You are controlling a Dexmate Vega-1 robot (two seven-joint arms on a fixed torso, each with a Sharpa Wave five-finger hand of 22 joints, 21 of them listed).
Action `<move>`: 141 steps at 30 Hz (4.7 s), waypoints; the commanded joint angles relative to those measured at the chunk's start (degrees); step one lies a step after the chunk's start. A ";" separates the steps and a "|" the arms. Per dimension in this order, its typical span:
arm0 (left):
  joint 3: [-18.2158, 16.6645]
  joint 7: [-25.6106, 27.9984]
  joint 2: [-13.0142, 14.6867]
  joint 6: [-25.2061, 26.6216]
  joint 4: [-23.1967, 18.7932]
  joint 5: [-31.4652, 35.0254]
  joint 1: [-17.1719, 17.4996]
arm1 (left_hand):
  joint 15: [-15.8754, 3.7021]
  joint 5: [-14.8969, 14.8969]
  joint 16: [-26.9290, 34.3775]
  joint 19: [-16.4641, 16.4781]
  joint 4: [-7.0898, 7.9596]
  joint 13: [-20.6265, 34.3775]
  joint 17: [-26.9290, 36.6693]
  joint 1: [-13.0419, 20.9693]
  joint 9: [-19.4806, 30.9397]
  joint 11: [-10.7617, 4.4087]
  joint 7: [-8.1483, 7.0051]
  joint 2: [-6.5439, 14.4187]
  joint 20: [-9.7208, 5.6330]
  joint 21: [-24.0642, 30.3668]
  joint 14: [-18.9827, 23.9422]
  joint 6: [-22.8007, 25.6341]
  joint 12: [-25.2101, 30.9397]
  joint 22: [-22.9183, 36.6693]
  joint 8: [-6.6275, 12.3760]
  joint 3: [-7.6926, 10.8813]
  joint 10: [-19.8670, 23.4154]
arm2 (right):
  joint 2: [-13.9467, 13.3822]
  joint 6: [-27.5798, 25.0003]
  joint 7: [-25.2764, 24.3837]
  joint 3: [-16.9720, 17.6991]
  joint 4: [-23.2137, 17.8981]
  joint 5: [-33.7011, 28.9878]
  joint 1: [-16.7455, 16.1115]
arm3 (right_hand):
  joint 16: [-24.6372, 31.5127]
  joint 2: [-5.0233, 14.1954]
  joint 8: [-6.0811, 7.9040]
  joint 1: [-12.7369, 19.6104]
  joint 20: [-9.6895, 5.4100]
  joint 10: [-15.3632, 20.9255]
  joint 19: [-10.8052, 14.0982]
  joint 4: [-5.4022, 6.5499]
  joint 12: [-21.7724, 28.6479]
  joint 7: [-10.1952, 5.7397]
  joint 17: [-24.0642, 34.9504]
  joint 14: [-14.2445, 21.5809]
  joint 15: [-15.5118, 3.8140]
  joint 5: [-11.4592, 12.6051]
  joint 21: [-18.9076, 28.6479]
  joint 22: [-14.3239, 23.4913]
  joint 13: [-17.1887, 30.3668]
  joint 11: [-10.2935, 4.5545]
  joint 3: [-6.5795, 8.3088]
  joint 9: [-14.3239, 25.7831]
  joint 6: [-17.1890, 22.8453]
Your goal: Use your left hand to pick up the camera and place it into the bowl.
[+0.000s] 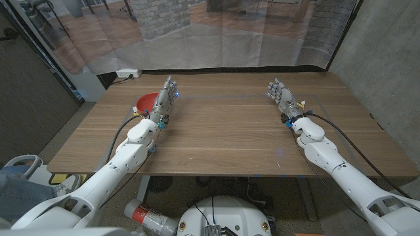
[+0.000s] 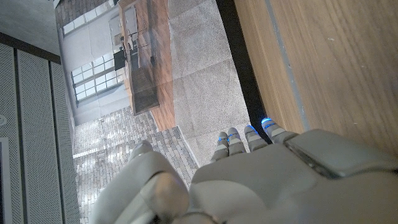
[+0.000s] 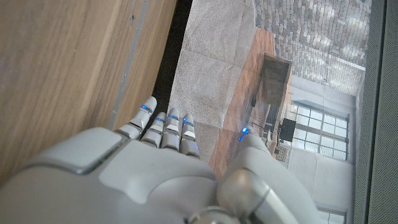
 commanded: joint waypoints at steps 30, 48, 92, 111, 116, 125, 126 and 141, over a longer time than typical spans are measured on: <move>-0.98 1.60 3.39 0.51 -5.83 1.55 2.67 | 0.20 0.32 0.39 -0.43 0.04 0.12 0.13 0.98 0.27 0.06 0.04 0.51 -1.78 -0.43 -0.22 0.03 0.20 0.34 0.27 0.00 -0.09 | 14.16 -8.26 9.95 16.88 -4.04 -19.02 -4.42 | 0.28 0.23 0.28 0.63 -1.88 0.41 0.36 -0.45 0.29 -0.11 0.08 0.49 0.18 0.37 -0.77 0.26 0.27 -0.05 0.41 0.15 0.52; -1.80 2.12 5.49 -0.43 -9.06 2.50 4.87 | 0.28 0.28 0.41 -0.21 0.03 0.13 0.14 1.20 0.28 0.26 0.11 0.73 -1.54 -0.76 0.05 0.24 0.19 0.36 0.22 -0.13 0.20 | 15.41 -8.00 10.60 18.15 -4.87 -19.99 -5.07 | 0.27 0.26 0.27 0.63 -1.89 0.38 0.53 -0.62 0.28 -0.15 0.08 0.51 0.09 0.35 -1.31 0.28 0.26 -0.27 0.30 0.14 0.51; -4.65 6.13 9.86 -4.73 -16.44 7.31 12.00 | 0.72 0.14 0.52 0.51 -0.06 0.14 0.14 1.89 0.29 0.77 0.59 1.27 -0.98 -1.58 1.09 1.30 0.20 0.41 0.30 -0.49 1.07 | 15.81 -8.06 10.47 18.17 -5.40 -20.71 -5.21 | 0.23 0.45 0.31 0.63 -1.92 0.43 1.00 -0.97 0.29 -0.28 0.07 0.51 -0.06 0.35 -2.51 0.31 0.27 -0.24 0.18 0.13 0.66; -6.55 6.45 10.55 -9.00 -17.25 7.89 15.61 | 0.52 0.11 0.48 0.71 -0.13 0.14 0.13 2.17 0.29 0.70 0.44 1.40 -0.86 -1.93 1.31 1.60 0.19 0.42 0.27 -0.67 1.39 | 16.01 -8.27 10.07 17.77 -5.61 -21.24 -4.61 | 0.23 0.48 0.32 0.68 -1.91 0.47 1.15 -1.14 0.30 -0.28 0.05 0.58 -0.06 0.36 -2.96 0.32 0.27 -0.24 0.14 0.13 0.72; -6.87 6.74 10.91 -9.67 -17.86 8.57 16.65 | 0.44 0.09 0.49 0.81 -0.14 0.14 0.14 2.24 0.29 0.54 0.37 1.44 -0.77 -2.00 1.43 1.76 0.21 0.43 0.29 -0.71 1.53 | 16.07 -8.08 10.06 17.76 -5.56 -21.24 -4.58 | 0.22 0.49 0.33 0.66 -1.91 0.46 1.19 -1.16 0.29 -0.31 0.05 0.56 -0.07 0.35 -3.07 0.32 0.27 -0.25 0.13 0.13 0.78; -7.96 7.78 11.56 -10.69 -19.61 9.64 18.66 | 0.41 0.07 0.52 0.94 -0.15 0.14 0.14 2.33 0.30 0.54 0.36 1.50 -0.52 -2.12 1.65 1.96 0.24 0.43 0.31 -0.79 1.75 | 15.97 -8.28 9.84 17.96 -5.83 -21.21 -5.07 | 0.21 0.53 0.36 0.66 -1.91 0.50 1.26 -1.23 0.30 -0.39 0.05 0.56 0.00 0.35 -3.33 0.33 0.27 -0.27 0.11 0.13 0.86; -8.07 7.80 11.59 -10.83 -19.75 9.64 18.85 | 0.46 0.06 0.53 0.97 -0.15 0.14 0.14 2.34 0.30 0.58 0.41 1.51 -0.52 -2.12 1.68 1.95 0.22 0.44 0.30 -0.80 1.72 | 15.96 -8.29 9.80 18.00 -5.87 -21.20 -5.11 | 0.22 0.54 0.35 0.64 -1.91 0.50 1.26 -1.22 0.30 -0.39 0.06 0.57 -0.04 0.35 -3.36 0.33 0.27 -0.32 0.10 0.13 0.85; -9.76 7.12 11.54 -14.80 -20.41 9.49 21.77 | 0.42 0.03 0.51 1.14 -0.16 0.15 0.14 2.49 0.30 0.56 0.33 1.61 -0.63 -2.33 1.86 2.22 0.22 0.45 0.30 -0.92 1.95 | 15.81 -8.30 9.85 18.09 -5.97 -21.13 -5.14 | 0.15 0.59 0.35 0.63 -1.96 0.36 1.28 -1.32 0.25 -0.47 0.06 0.41 -0.13 0.35 -3.77 0.34 0.27 -0.47 0.06 0.13 0.90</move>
